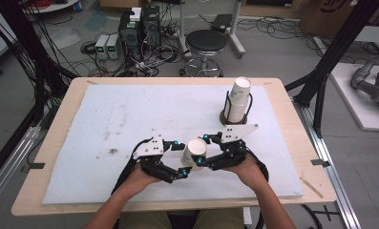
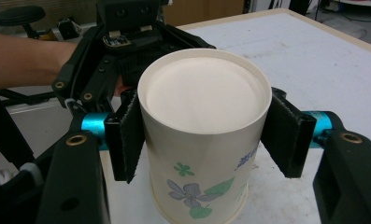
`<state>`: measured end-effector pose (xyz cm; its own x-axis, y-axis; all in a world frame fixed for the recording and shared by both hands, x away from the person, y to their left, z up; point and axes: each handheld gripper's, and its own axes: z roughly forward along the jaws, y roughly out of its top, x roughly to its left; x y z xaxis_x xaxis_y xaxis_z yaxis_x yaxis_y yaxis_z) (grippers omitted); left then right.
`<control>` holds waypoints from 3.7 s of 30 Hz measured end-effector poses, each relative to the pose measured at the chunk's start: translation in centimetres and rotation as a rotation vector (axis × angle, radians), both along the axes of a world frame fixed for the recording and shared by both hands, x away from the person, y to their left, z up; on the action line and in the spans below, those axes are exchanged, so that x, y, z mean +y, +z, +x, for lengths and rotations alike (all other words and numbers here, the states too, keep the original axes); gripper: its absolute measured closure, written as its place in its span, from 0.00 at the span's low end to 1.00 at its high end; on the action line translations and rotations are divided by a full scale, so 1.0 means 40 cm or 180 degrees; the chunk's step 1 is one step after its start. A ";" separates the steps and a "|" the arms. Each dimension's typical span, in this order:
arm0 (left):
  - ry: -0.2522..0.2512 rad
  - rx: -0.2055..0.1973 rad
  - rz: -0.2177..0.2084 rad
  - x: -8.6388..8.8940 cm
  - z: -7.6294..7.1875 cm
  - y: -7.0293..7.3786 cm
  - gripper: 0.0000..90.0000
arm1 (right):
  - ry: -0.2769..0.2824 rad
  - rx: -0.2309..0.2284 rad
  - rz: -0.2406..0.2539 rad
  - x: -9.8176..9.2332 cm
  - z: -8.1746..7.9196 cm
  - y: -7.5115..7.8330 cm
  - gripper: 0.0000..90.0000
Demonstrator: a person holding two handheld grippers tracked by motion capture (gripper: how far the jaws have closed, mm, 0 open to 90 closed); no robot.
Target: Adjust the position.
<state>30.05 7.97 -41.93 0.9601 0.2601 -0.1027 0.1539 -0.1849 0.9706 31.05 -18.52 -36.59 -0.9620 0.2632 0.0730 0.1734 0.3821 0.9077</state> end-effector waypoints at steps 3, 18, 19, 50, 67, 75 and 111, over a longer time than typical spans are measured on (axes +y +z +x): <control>-0.0015 0.0006 -0.0006 -0.005 0.002 -0.002 0.19 | 0.0049 -0.0003 0.0020 0.004 0.000 0.001 0.41; -0.0128 -0.0021 0.0052 -0.008 0.002 -0.004 0.36 | 0.0123 0.0140 0.0147 0.013 0.000 -0.004 0.37; -0.0120 -0.0018 0.0058 -0.007 0.004 -0.003 0.37 | 0.0072 0.0152 0.0140 0.014 0.002 -0.006 0.30; -0.0356 -0.0081 0.1625 0.003 0.049 0.147 0.42 | -0.0109 0.0076 -0.0059 -0.049 -0.008 0.012 0.19; -0.0609 -0.0158 0.2078 -0.024 0.049 0.170 0.43 | -0.0034 0.0044 -0.0223 -0.037 -0.011 0.008 0.19; -0.0689 -0.0174 0.2223 -0.033 0.044 0.166 0.43 | 0.0145 -0.0038 -0.0449 0.005 -0.006 0.014 0.19; -0.0465 0.0114 0.0945 0.069 0.034 0.139 0.20 | 0.0427 -0.0054 -0.0548 0.014 0.002 0.009 0.41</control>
<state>31.40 10.73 -36.36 0.9866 0.1435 -0.0773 0.1379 -0.4816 0.8655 31.14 -17.96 -36.21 -0.9899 0.1398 0.0217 0.0958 0.5503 0.8295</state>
